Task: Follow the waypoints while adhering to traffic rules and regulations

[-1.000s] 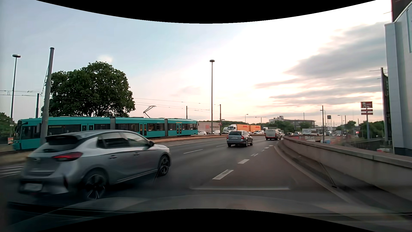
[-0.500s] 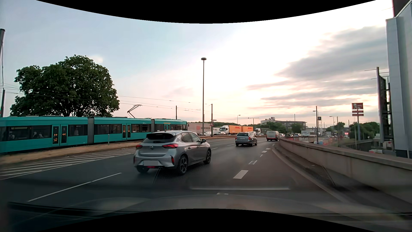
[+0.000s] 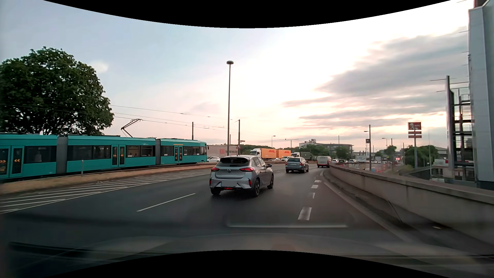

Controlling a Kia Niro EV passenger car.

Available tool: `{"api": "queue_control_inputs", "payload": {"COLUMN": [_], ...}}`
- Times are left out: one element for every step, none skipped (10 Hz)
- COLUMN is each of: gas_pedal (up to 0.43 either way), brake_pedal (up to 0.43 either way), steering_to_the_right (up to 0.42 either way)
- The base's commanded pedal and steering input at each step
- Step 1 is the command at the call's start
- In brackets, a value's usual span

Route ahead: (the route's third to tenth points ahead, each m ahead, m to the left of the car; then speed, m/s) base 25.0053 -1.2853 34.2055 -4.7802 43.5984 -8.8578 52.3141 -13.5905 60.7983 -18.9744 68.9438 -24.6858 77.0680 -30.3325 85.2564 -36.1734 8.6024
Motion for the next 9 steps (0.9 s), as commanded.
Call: {"api": "queue_control_inputs", "payload": {"gas_pedal": [0.689, 0.669, 0.598, 0.531, 0.449, 0.398, 0.319, 0.228, 0.177], "brake_pedal": [0.0, 0.0, 0.0, 0.0, 0.0, 0.0, 0.0, 0.0, 0.0], "steering_to_the_right": [0.078, 0.076, 0.075, 0.074, 0.068, 0.065, 0.064, 0.063, 0.06]}}
